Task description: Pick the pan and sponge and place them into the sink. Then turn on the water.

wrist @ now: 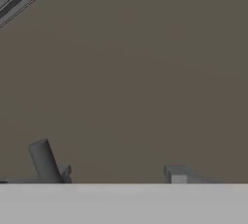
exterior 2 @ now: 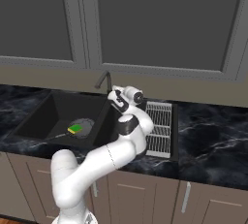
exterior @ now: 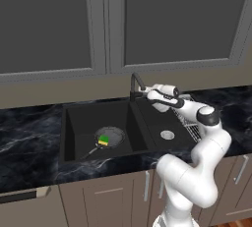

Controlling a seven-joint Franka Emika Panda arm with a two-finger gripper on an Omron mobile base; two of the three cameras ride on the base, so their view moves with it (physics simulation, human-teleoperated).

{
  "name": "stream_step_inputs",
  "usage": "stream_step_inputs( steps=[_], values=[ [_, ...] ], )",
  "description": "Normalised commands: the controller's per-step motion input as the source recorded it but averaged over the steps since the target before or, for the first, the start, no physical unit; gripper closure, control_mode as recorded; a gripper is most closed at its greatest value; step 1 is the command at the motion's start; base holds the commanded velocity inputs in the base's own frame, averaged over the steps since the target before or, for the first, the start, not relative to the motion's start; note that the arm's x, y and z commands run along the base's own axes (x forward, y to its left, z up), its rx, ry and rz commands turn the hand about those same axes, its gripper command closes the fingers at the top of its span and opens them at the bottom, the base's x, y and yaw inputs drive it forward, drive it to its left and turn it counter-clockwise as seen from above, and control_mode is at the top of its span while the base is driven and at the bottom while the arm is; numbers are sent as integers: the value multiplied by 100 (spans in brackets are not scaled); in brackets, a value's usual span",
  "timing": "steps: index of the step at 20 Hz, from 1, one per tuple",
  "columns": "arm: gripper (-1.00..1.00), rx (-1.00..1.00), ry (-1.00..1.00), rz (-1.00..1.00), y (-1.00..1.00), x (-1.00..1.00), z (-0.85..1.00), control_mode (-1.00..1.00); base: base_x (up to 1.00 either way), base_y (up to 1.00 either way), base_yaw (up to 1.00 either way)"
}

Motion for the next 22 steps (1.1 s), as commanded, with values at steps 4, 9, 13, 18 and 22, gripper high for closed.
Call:
stream_step_inputs(
  steps=[4,9,13,18,22],
  values=[
    [100,0,2,0,-3,19,-22,-100,0,0,0],
    [100,0,2,-1,-32,0,-15,-100,0,0,0],
    [100,1,2,-2,-55,-8,-12,-100,0,0,0],
    [100,1,4,-2,-55,-4,-14,-100,0,0,0],
    [100,1,9,-2,-51,6,-16,-100,0,0,0]
  ],
)
